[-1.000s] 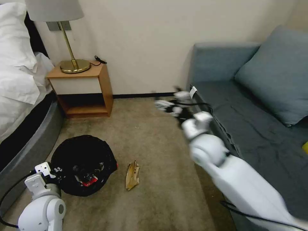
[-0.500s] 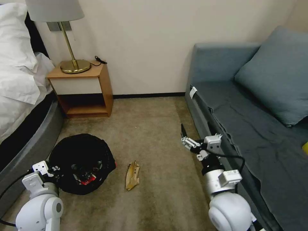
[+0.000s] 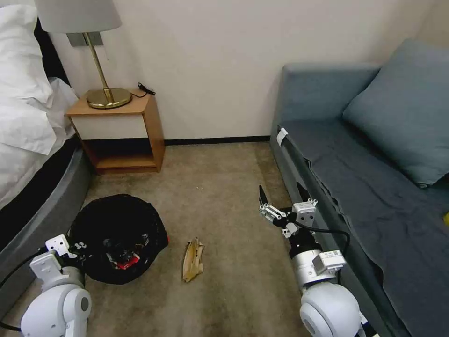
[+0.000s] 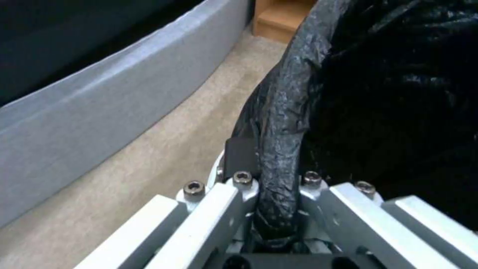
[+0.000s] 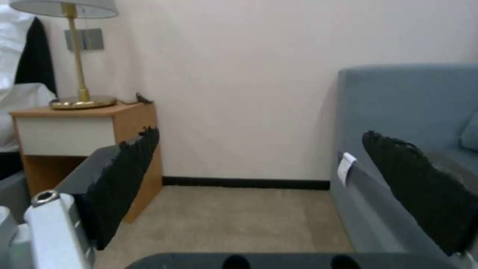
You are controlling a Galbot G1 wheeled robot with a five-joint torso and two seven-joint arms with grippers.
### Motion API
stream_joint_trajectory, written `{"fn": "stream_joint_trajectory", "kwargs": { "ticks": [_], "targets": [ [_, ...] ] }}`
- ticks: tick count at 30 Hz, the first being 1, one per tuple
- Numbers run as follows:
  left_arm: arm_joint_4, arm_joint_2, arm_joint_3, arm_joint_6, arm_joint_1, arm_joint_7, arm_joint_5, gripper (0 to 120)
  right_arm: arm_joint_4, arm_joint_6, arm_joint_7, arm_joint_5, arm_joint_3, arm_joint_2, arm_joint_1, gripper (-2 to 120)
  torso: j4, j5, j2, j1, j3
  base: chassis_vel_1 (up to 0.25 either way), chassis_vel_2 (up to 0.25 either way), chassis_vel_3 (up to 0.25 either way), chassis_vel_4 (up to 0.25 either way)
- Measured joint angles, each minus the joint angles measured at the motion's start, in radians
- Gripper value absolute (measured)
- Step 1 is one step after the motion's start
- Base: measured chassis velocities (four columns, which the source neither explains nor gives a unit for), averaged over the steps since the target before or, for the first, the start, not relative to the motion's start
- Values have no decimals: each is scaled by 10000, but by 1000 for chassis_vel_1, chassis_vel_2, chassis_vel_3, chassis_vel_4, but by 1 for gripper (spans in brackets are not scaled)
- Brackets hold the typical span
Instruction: Pick up the trash bin, then pick up the garbage on the floor and place it into the trash bin.
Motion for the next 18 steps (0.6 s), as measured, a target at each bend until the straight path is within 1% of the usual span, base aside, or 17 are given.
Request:
{"fn": "stream_joint_trajectory", "kwargs": {
  "ticks": [5, 6, 8, 9, 10, 11, 12, 13, 14, 15, 17, 18],
  "targets": [
    [-30, -28, 1, -23, 19, 8, 10, 2, -118, -88, 42, 333, -87, -159, 346, 100, -3, 0, -1, 2, 4, -144, 161, 119, -124],
    [-43, -28, 0, -23, 29, 11, 10, 2, -162, -171, 53, 506, -122, -227, 491, 100, -2, 0, -1, 2, 4, -48, 84, 80, -109],
    [-70, -26, -13, -25, 46, 11, 12, 2, -277, -565, 157, 1331, -304, -453, 1080, 100, -3, 0, -1, 1, 3, -24, 42, 4, -17],
    [-85, -22, -29, -26, 72, 10, 13, 2, -466, -1122, 409, 2320, -598, -703, 1839, 100, -3, 3, -1, 1, 1, 0, 0, 0, 0],
    [-108, -19, -31, -25, 92, 9, 17, 2, -688, -1518, 664, 3050, -899, -887, 2550, 100, -4, -1, 0, 1, 0, 56, -34, -36, 40],
    [-108, -19, -31, -25, 92, 9, 17, 2, -688, -1518, 664, 3050, -899, -887, 2550, 100, -4, -1, 0, 1, 0, 56, -34, -36, 40],
    [-134, -19, -33, -26, 105, 7, 24, 2, -923, -1866, 924, 3737, -1227, -1003, 3168, 100, 2, -1, -1, 0, 0, 56, -46, -36, 40],
    [-177, -30, -33, -26, 119, 9, 30, 2, -1497, -2606, 1507, 5539, -1997, -1174, 4420, 100, 2, 1, -1, 0, 0, 0, 0, 0, 0],
    [-207, -47, -39, -25, 126, 4, 40, 2, -1909, -3104, 1871, 6679, -2478, -1206, 5235, 100, -1, 1, -1, 0, 0, 0, 0, 0, 0],
    [-207, -47, -39, -25, 126, 4, 40, 2, -1909, -3104, 1871, 6679, -2478, -1206, 5235, 100, -1, 1, -1, 0, 0, 0, 0, 0, 0],
    [-248, -84, -31, -25, 143, 6, 61, 2, -2683, -4025, 2676, 8714, -3430, -1113, 6846, 100, 4, -4, 0, 1, 1, 0, 0, 0, 0],
    [-251, -102, -26, -26, 148, 5, 73, 2, -3028, -4418, 2940, 9436, -3833, -1011, 7337, 100, 4, -5, -1, 1, 1, 0, 0, 0, 0]
  ]
}}
